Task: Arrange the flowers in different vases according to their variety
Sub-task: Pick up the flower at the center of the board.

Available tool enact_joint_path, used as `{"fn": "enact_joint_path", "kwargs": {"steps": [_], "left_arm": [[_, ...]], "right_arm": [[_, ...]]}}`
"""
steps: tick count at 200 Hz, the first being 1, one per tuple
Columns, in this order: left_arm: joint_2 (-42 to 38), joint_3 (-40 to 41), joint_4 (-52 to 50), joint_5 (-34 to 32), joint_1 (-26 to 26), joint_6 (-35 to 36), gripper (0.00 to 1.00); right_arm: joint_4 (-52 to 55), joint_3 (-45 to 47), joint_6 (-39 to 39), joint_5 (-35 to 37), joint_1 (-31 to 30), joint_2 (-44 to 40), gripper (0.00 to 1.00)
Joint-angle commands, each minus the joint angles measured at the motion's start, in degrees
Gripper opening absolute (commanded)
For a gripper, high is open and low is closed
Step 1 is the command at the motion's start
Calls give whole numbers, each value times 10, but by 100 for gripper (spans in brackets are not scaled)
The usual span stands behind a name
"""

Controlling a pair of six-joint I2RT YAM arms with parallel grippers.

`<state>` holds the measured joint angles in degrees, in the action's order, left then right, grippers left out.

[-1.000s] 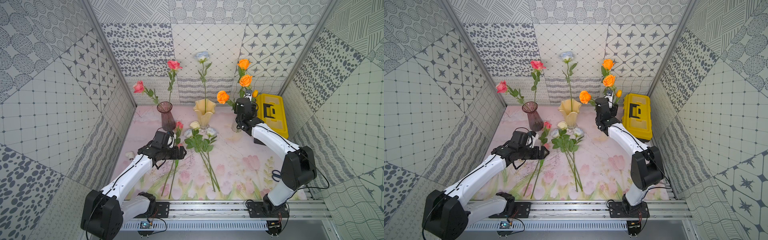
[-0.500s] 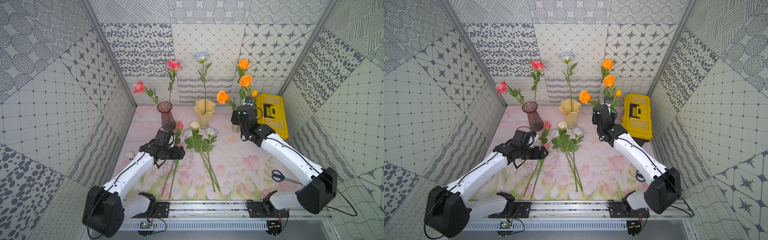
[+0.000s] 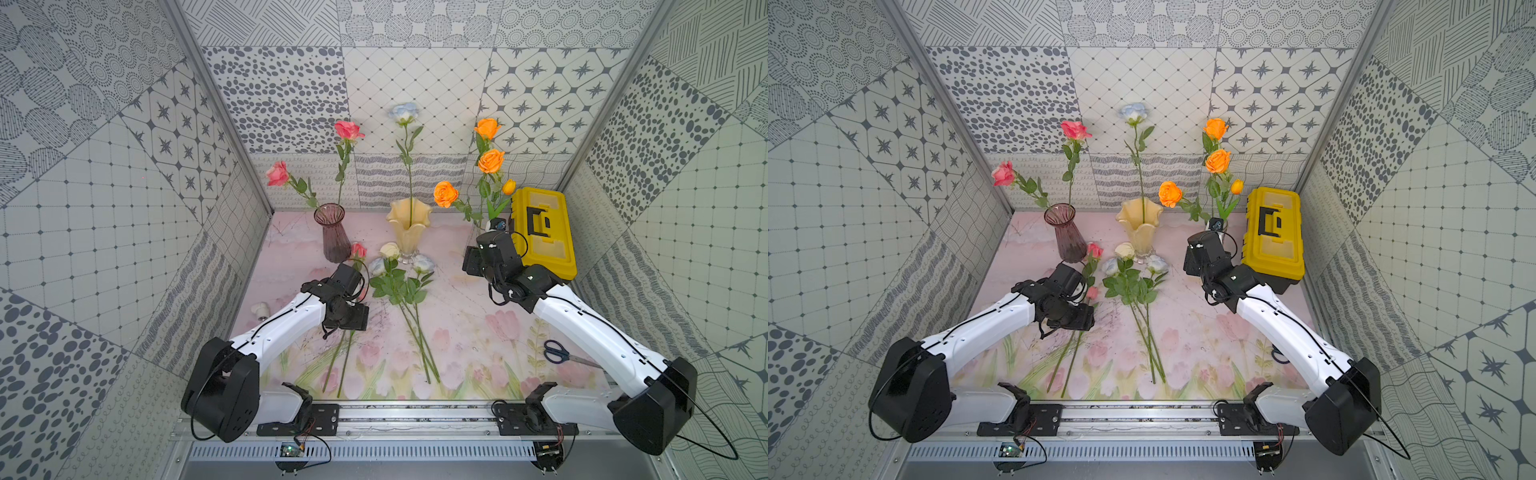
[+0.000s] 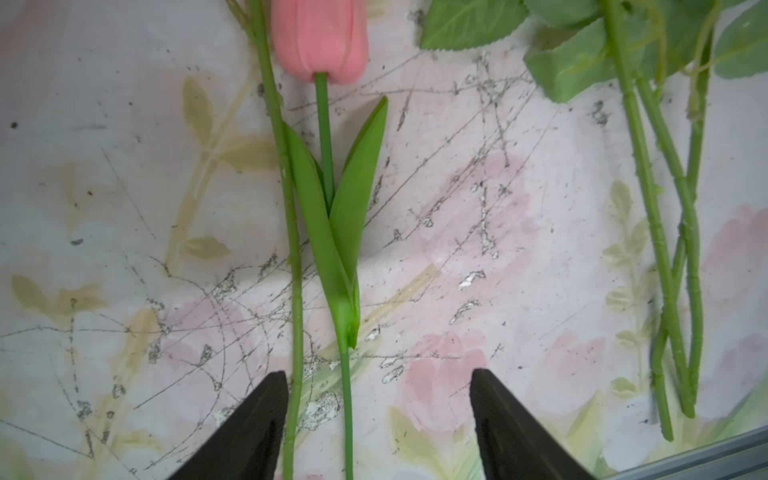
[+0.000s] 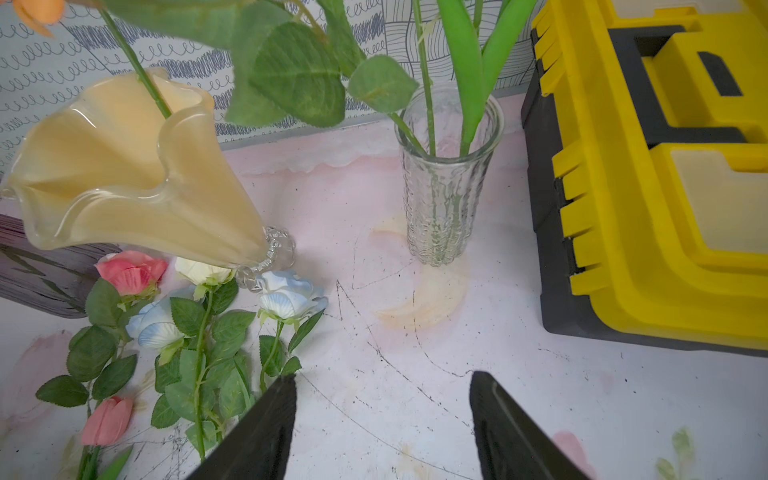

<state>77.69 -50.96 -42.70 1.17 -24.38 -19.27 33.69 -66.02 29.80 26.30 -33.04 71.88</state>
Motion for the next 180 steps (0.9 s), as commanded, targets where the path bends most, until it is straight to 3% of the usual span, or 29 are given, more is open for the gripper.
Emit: {"fn": "enact_joint_path", "kwargs": {"steps": [1,67,117,180], "left_arm": [[3,-1,-71,-20,-20,-42,70],[10,25,-74,-19,-37,-97,58],[55,38,-48,-20,-38,-96,44],[105,38,-24,-22,-38,-91,35]], "right_arm": [[1,14,19,-12,-3,-23,70],[2,46,39,-12,-4,-67,68],[5,59,51,-13,-5,-90,67],[17,69,60,-2,-15,-115,66]]}}
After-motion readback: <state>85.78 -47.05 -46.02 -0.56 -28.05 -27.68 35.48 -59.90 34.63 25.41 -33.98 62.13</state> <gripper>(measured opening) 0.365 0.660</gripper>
